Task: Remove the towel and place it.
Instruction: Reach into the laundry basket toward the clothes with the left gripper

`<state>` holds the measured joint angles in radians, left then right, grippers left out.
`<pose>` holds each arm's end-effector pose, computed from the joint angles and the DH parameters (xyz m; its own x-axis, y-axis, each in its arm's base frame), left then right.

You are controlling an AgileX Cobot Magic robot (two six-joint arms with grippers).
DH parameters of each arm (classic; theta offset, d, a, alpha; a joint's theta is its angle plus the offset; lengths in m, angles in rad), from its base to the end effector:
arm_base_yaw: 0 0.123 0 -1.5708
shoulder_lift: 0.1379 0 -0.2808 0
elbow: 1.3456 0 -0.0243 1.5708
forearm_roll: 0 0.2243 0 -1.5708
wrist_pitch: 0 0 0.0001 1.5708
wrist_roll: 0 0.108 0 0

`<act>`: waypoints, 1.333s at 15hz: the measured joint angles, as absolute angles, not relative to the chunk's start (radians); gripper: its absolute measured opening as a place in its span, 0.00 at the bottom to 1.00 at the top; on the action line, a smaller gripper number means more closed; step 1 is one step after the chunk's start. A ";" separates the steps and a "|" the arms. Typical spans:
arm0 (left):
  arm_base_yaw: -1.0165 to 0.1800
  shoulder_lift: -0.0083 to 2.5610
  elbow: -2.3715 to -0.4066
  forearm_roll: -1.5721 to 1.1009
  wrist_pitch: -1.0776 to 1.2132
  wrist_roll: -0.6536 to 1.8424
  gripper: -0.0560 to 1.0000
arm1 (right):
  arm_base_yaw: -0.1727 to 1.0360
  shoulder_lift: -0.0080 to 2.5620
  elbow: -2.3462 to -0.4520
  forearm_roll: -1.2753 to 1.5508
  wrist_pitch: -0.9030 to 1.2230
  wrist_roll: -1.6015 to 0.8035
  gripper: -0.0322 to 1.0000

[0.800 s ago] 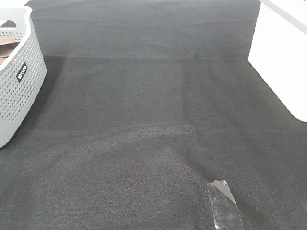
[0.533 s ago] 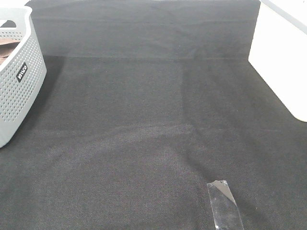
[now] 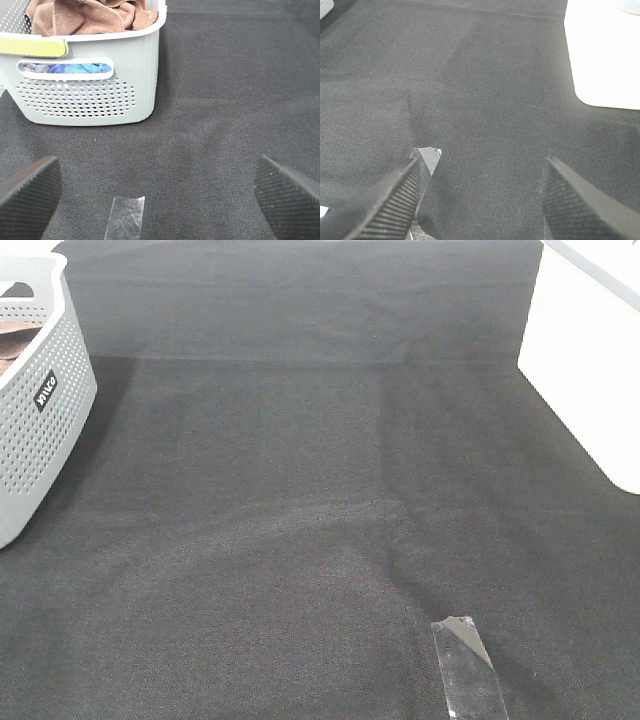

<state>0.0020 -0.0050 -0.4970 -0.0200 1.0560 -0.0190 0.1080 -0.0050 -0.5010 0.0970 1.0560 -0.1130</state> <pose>-0.0090 -0.0019 0.2564 -0.4501 -0.0297 -0.8925 0.0006 0.9994 -0.0336 -0.0105 0.0080 0.2578 -0.4292 -0.1118 -0.8963 -0.2108 0.9773 -0.0209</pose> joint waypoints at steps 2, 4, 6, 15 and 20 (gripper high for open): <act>0.002 -0.005 -0.497 -0.020 1.056 -0.019 0.99 | 0.108 -0.005 -0.501 0.097 1.056 -0.113 0.66; 0.002 -0.005 -0.497 -0.020 1.056 -0.019 0.99 | 0.108 -0.005 -0.501 0.097 1.056 -0.113 0.66; 0.002 -0.005 -0.497 -0.020 1.056 -0.019 0.99 | 0.108 -0.005 -0.501 0.097 1.056 -0.113 0.66; 0.002 -0.005 -0.497 -0.031 1.056 0.000 0.99 | 0.108 -0.005 -0.501 0.097 1.056 -0.113 0.66; 0.002 -0.005 -0.497 -0.031 1.056 0.000 0.99 | 0.108 -0.005 -0.501 0.097 1.056 -0.113 0.66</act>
<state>0.0020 -0.0050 -0.4970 -0.0310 1.0560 0.0000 0.1080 -0.0050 -0.5010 0.0970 1.0560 -0.1130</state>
